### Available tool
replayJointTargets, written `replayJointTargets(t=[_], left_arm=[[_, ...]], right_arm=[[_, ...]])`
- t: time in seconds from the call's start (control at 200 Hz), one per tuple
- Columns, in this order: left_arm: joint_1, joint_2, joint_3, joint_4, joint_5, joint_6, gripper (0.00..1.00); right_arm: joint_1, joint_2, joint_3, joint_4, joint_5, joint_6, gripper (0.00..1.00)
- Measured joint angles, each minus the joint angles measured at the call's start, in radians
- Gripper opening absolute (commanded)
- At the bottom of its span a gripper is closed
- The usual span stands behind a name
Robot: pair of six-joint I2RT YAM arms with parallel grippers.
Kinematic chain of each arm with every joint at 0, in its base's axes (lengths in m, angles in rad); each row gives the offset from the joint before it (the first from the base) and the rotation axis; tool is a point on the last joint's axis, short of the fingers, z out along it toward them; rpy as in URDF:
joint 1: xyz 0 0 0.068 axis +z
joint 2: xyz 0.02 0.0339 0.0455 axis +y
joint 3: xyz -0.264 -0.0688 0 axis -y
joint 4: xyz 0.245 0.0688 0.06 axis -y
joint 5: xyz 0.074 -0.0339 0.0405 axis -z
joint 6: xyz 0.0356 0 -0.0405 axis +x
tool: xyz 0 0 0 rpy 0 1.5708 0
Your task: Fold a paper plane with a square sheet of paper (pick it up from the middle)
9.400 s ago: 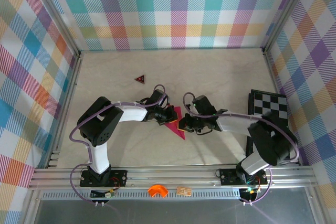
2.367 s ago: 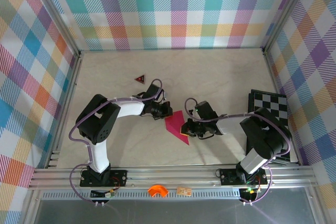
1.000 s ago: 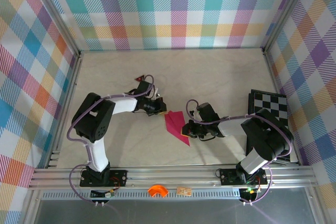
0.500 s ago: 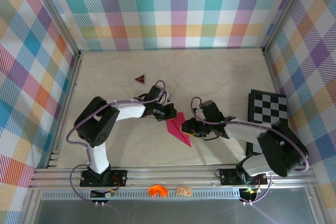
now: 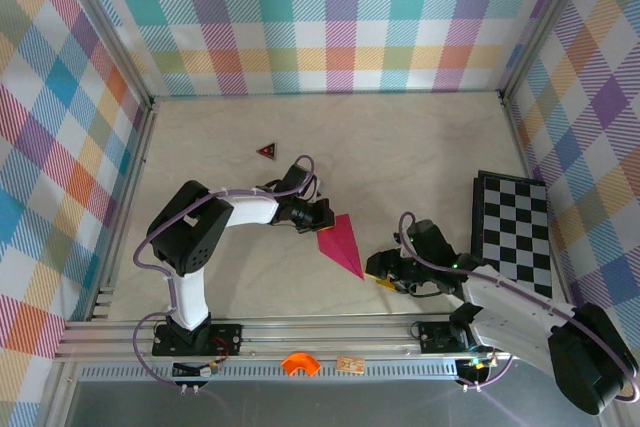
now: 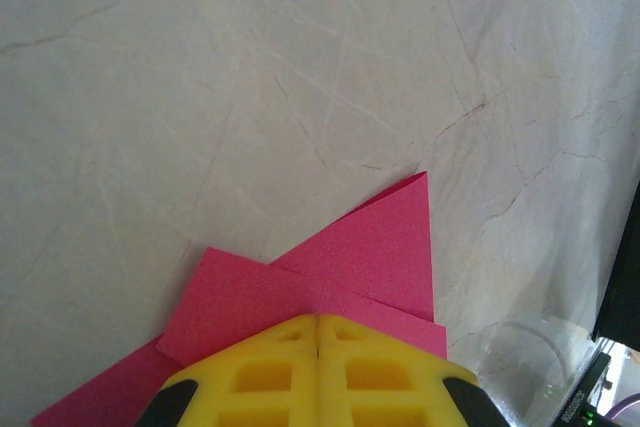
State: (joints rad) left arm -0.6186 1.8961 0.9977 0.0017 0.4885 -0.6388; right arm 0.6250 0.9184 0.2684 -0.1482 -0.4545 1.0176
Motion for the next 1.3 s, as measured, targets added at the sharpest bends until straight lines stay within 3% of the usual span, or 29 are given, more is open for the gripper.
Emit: replayJointTargets(t=[0.71,1.3], left_arm=[[0.014,0.011,0.000,0.013,0.041,-0.039,0.01],[0.026,0.014,-0.021,0.058,0.072,-0.068,0.01]], right_arm=[[0.000,0.312,0.087,0.109,-0.111,0.040,0.51],[0.010,0.394,0.127,0.150,-0.129,0.037,0.45]])
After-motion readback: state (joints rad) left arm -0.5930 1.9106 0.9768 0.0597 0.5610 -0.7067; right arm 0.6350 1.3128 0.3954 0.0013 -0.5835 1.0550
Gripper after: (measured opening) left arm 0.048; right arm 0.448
